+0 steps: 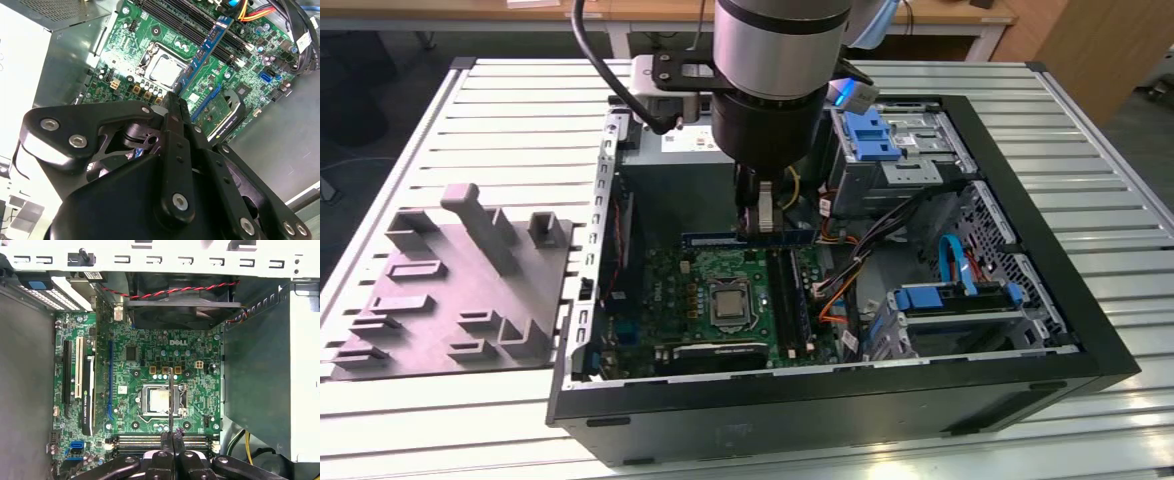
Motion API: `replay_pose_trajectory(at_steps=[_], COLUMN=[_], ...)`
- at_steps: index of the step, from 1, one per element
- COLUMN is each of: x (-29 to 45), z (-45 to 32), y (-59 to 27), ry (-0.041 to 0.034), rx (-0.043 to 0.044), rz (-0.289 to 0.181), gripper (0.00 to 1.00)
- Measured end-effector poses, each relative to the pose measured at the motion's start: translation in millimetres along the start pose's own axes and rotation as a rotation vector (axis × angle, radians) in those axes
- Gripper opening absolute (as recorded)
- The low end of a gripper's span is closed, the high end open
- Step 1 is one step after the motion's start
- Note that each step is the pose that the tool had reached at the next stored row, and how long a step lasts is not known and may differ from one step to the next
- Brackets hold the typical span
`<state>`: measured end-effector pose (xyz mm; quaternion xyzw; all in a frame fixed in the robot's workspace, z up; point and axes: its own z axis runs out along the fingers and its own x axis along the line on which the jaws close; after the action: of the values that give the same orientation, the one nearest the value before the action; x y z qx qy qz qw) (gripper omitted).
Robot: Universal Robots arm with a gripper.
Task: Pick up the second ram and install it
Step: 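Insert the second ram into the second slot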
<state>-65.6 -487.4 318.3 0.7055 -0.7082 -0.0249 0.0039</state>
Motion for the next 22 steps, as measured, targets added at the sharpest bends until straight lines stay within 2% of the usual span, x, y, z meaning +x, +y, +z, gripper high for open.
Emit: replay_pose_trajectory(at_steps=[4,6,22], x=[0.0,0.0,0.1], z=[0.0,0.2,2.5], y=[0.0,0.0,-0.1], ry=[0.0,-0.0009,-0.0124], rx=[0.0,0.0006,0.0091], rz=[0.001,0.02,0.306], gripper=[0.11,0.11,0.11])
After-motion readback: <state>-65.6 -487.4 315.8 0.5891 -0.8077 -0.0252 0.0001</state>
